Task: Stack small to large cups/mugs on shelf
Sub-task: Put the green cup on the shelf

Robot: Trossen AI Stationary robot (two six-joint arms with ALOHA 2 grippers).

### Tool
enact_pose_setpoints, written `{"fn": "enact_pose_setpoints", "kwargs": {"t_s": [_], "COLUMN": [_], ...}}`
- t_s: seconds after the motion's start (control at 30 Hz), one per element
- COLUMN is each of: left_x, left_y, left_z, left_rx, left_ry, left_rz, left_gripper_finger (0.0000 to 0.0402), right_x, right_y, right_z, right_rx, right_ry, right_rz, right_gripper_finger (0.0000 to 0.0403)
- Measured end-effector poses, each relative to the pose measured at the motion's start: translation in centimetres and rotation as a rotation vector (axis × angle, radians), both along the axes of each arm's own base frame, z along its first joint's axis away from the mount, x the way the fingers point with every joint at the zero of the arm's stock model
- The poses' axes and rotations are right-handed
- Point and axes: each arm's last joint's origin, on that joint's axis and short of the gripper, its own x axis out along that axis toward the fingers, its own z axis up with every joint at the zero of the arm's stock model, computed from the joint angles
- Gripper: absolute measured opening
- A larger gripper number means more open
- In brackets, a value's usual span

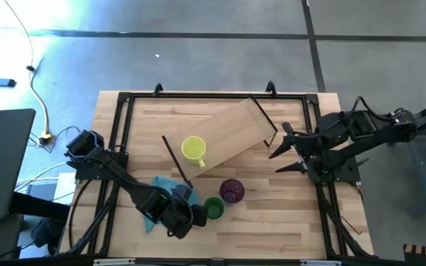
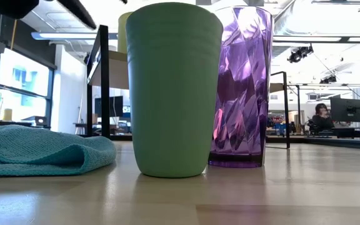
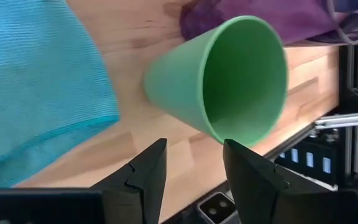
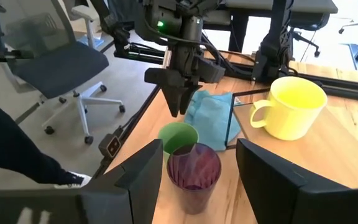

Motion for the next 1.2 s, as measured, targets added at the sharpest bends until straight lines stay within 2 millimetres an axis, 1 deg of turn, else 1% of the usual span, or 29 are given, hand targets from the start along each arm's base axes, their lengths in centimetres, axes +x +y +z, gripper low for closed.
{"fn": "enact_pose_setpoints", "kwargs": {"t_s": [0.17,0.23,0.43,1.07,1.2], "left_x": [0.8,1.3,1.4,1.7,2.1], "left_y": [-0.2,-0.5,-0.4,-0.4,0.0], "left_z": [-1.4,-1.6,-2.0,-1.6,-1.5], "left_rx": [-0.004,-0.019,0.013,0.037,0.044], "left_ry": [0.008,-0.022,-0.025,-0.086,-0.113], "left_rz": [0.018,0.021,0.037,0.062,0.083], "left_gripper_finger": [0.0147,0.0147,0.0147,0.0147,0.0147], "right_x": [0.0,0.0,0.0,-0.1,-0.1], "right_y": [0.0,0.0,0.0,0.0,0.0], "right_z": [0.0,0.0,-0.1,-0.1,-0.1], "right_rx": [-0.008,-0.008,-0.008,-0.008,-0.008], "right_ry": [-0.003,-0.002,0.004,0.009,0.008], "right_rz": [0.005,0.009,0.013,0.015,0.016], "right_gripper_finger": [0.0197,0.0197,0.0197,0.0197,0.0197]}}
